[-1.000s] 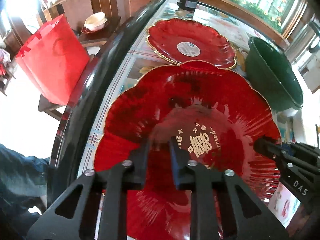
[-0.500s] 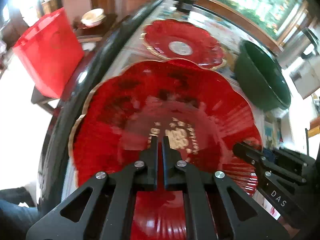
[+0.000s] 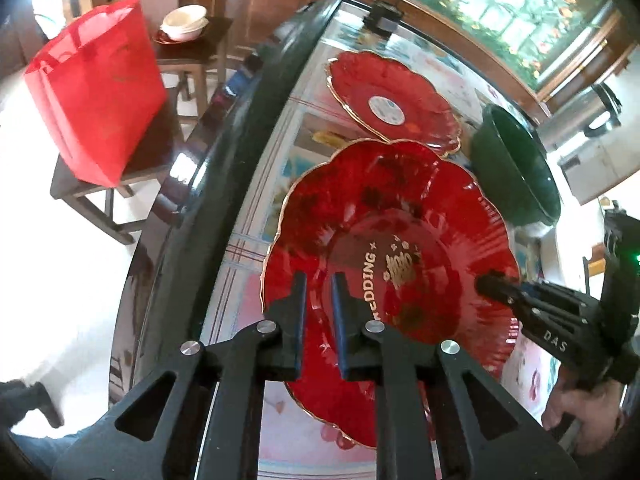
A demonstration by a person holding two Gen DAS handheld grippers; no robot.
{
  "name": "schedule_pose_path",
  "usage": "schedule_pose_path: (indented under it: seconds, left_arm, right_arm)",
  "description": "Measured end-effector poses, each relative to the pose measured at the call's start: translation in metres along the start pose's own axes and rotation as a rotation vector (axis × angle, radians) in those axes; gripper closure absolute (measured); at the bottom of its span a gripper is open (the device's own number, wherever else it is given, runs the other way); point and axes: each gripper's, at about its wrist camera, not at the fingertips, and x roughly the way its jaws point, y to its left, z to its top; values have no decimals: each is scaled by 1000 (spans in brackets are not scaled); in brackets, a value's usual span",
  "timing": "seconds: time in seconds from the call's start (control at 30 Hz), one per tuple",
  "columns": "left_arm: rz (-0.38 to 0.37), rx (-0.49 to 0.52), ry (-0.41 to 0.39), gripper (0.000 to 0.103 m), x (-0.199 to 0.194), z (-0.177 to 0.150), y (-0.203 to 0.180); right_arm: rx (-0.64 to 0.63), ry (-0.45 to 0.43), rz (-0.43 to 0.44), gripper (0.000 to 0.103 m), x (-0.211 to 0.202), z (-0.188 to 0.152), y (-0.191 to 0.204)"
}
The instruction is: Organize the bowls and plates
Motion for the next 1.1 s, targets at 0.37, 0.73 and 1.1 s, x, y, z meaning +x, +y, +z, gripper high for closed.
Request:
schedule_pose_path:
  seconds: [0.37,0.73,1.1]
  left_arm:
    - [-6,65,-67,46,-32,7,-6]
    - [59,13,13,52,11,2,8]
    - [78,-73,-4,91,4,-1,7]
  right_arm:
    - [-8,7,0,93,-2,-1,-1]
    - [-15,11,0,93,0,-2,0]
    - [-46,-17,-42,92,-7,-7,8]
